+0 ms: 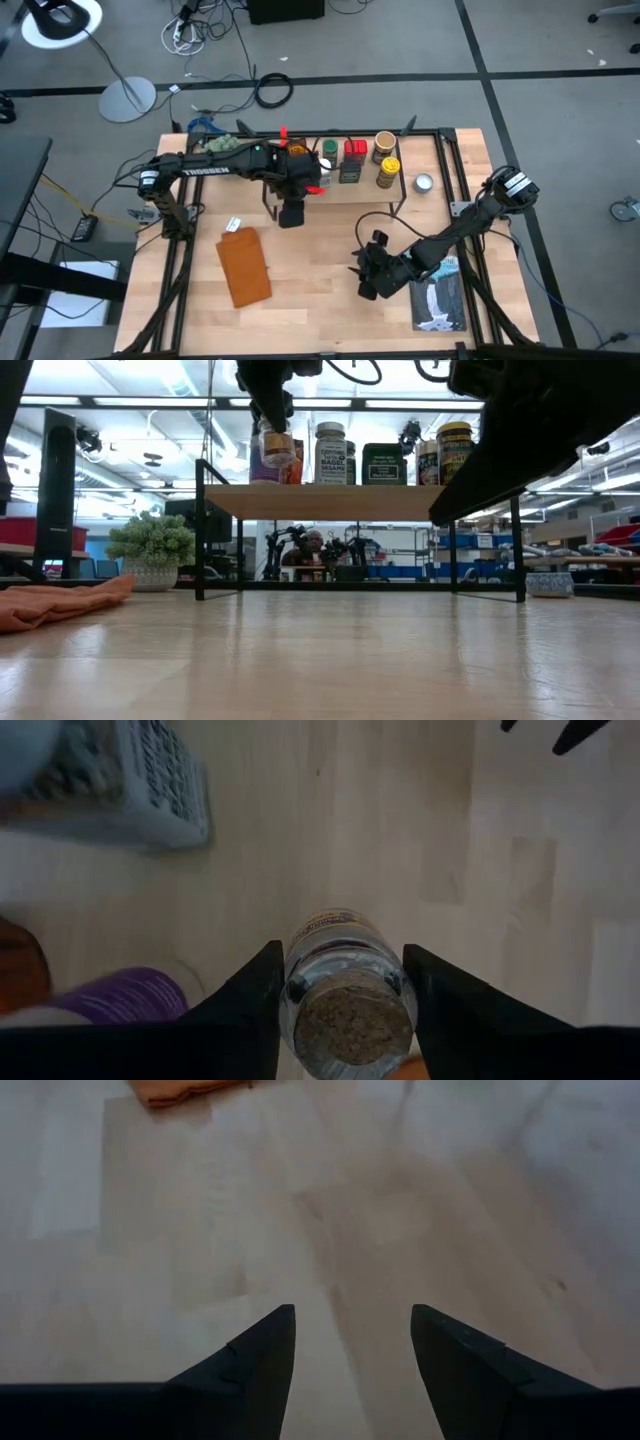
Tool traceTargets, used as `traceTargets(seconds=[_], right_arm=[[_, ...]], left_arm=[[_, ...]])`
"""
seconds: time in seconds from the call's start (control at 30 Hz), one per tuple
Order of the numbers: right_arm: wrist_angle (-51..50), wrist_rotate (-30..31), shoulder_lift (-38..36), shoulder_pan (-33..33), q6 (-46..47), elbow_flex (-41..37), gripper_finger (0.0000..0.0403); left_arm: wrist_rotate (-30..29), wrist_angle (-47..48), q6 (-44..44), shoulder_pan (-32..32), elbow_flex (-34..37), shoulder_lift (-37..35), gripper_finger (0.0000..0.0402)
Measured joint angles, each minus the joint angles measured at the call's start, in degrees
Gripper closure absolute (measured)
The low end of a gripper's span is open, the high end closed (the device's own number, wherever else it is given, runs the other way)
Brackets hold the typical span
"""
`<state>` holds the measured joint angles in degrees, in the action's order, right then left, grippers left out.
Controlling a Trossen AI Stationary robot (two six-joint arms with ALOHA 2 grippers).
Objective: Shelf spices
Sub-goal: Put the brown seasoning bottle on the shelf
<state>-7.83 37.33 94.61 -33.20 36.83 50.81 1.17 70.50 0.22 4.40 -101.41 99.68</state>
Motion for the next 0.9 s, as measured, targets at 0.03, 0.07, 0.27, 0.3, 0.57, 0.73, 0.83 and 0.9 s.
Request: traceTargets(seconds=[0.03,0.07,0.27,0.3,0.57,0.73,0.83,0.9], right_arm=[[0.01,-0.04,0.0,0.45,-0.44,0.0,0.0204],[-0.01,-0.27,0.0,0.87,-0.91,0.0,0.0204],[-0.12,-4.1,0.0,3.4,-2.81,0.0,0.0204],[-0.28,-4.34,0.0,3.75,-3.07,0.0,0.0204],[-2.69,-4.57,0.0,5.26,-4.0,0.0,0.0204],[-4.16,-5.0,0.0,5.28,-3.44,0.0,0.0204],[-4.47,-5.06,0.0,5.42,-3.46,0.0,0.0204],[-4.45,-5.06,0.0,5.56,-3.46,0.0,0.0204]], left_arm=[[0.13,-0.21,1.27,0.04,0.0,0.02,0.0232],[0.47,-0.15,2.28,0.15,0.0,0.02,0.0232],[1.03,1.07,2.38,-0.82,0.0,0.01,0.0231],[0.96,1.39,2.43,-1.11,0.0,0.02,0.0231],[0.78,2.26,2.5,-2.04,-1.12,0.02,0.0231],[-3.41,6.89,0.59,-3.16,-4.27,0.02,0.0231],[-4.22,6.36,1.52,-3.52,-6.22,-0.09,0.0231],[-4.02,5.4,2.71,-3.46,-7.09,-0.06,0.0231]])
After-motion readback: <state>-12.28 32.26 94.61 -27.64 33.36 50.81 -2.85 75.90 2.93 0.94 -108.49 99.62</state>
